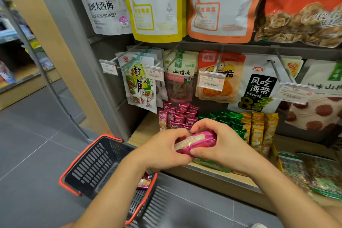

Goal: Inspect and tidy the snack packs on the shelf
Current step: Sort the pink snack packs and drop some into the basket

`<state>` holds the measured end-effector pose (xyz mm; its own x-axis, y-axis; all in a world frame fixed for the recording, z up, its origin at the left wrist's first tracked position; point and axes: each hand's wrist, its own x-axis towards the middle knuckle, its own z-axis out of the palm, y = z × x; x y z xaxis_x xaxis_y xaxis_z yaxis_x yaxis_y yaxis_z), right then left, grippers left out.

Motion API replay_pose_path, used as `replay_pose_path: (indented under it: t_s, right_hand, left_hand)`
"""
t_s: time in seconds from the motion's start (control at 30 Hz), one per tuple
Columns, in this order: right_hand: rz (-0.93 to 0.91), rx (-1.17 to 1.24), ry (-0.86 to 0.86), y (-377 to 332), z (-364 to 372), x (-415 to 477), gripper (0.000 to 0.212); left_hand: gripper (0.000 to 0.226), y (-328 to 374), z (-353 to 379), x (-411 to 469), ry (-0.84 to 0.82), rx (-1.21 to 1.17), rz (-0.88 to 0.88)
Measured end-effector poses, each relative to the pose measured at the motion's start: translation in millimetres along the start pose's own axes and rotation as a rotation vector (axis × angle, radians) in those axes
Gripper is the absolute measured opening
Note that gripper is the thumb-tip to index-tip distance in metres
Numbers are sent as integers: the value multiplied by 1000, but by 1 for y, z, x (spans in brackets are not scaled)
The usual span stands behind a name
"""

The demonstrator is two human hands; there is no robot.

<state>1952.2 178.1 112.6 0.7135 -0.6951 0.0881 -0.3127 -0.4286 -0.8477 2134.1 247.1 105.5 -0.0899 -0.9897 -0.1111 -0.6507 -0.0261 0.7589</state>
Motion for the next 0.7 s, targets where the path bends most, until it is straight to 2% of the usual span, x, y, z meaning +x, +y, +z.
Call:
replay_pose_path:
  t_s: [0.1, 0.17, 0.27, 0.3, 0.37, 0.47, 0.6, 0.7]
  right_hand:
    - [-1, 34, 34, 2, -2, 0, 55]
    - [5, 141, 61, 4, -5, 0, 67]
    - [118, 402, -98, 7, -2, 2, 93]
    - [156, 417, -180, 7, 3, 1, 99]
    - [146, 290, -303, 8, 14, -2, 88]
    - [116, 48, -314, 5, 19, -3, 55]
    - [137, -21, -395, 6, 9, -3, 45]
    - [167, -61, -460, 8, 8, -4, 47]
  left_hand:
    - [29, 2, 2, -1, 44, -89, 40]
    - [30, 2, -2, -2, 93, -183, 62]
    - [35, 1, -5, 0, 212, -338, 120]
    - [36, 1, -5, 1, 249, -425, 133]
    - [36, 2, -2, 3, 292, -589, 146]
    - [33, 2, 3, 4, 333, -681, 131]
    - [31, 2, -5, 1, 437, -789, 146]
    - [34, 4, -15, -1, 504, -923, 181]
